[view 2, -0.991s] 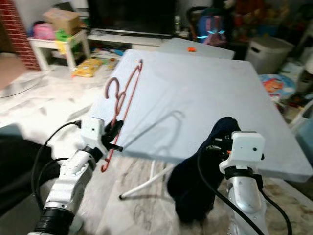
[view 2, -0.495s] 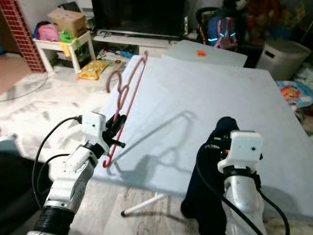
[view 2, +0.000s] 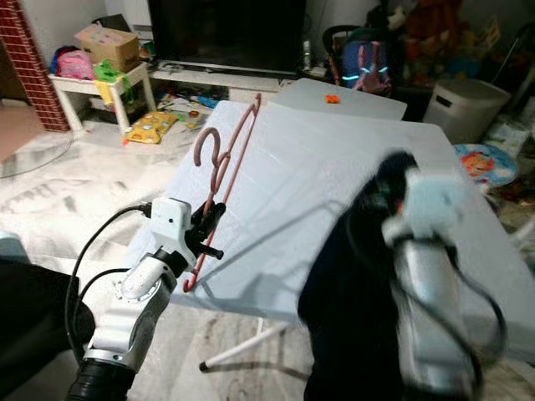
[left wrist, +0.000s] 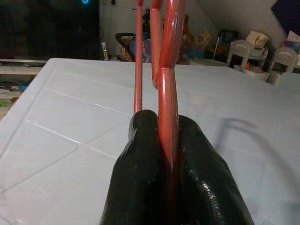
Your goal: Hang hanger
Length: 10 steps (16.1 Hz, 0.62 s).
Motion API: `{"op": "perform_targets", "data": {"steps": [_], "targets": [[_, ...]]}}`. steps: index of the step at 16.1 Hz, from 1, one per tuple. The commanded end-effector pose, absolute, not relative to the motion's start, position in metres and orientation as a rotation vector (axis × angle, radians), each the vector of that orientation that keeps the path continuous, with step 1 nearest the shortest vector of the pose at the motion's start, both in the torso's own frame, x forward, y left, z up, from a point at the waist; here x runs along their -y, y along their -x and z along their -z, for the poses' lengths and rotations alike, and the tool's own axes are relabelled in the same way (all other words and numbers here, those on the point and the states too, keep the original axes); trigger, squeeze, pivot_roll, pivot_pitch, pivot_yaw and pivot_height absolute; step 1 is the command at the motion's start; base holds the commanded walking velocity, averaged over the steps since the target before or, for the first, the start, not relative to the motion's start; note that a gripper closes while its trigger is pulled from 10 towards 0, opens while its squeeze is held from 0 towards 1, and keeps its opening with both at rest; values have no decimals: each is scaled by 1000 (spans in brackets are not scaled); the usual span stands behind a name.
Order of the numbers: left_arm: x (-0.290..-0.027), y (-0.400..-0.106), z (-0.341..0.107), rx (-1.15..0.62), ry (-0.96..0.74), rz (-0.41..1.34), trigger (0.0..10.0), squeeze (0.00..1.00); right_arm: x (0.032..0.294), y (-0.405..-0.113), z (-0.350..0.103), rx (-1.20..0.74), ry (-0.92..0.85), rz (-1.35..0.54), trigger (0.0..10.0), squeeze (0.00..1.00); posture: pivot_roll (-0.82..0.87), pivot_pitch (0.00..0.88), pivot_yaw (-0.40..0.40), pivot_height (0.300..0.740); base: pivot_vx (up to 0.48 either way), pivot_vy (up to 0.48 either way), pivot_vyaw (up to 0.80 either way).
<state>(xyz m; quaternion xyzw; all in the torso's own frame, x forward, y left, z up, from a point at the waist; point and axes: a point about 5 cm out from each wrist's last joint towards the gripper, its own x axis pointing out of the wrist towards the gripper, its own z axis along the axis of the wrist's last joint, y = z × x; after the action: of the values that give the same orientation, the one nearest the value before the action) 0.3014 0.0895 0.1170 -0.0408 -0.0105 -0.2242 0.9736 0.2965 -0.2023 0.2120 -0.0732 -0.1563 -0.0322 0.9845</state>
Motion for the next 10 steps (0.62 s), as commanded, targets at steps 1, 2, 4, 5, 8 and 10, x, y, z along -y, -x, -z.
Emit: {"op": "perform_targets", "data": {"steps": [1, 2, 4, 5, 8, 10], "targets": [[-88, -298, -106, -36, 85, 441, 10000, 0, 197, -309, -229, 376, 150, 30, 0, 0, 67, 0, -93, 740, 0, 0, 0], [-90, -298, -107, -33, 90, 424, 10000, 0, 190, -329, -241, 399, 135, 6, 0, 0, 79, 0, -106, 740, 0, 0, 0], [-92, -296, -105, -39, 91, 419, 10000, 0, 179, -353, -261, 443, 129, -7, 0, 0, 93, 0, -117, 740, 0, 0, 0], [-91, -295, -104, -40, 90, 419, 10000, 0, 172, -366, -279, 483, 126, -22, 0, 0, 101, 0, -119, 740, 0, 0, 0], [-91, -295, -107, -31, 85, 409, 10000, 0, 164, -387, -363, 684, 104, 23, 0, 0, 124, 0, -134, 740, 0, 0, 0], [-93, -293, -106, -29, 81, 394, 10000, 0, 173, -385, -388, 768, 73, 71, 0, 0, 132, 0, -147, 740, 0, 0, 0]]}}
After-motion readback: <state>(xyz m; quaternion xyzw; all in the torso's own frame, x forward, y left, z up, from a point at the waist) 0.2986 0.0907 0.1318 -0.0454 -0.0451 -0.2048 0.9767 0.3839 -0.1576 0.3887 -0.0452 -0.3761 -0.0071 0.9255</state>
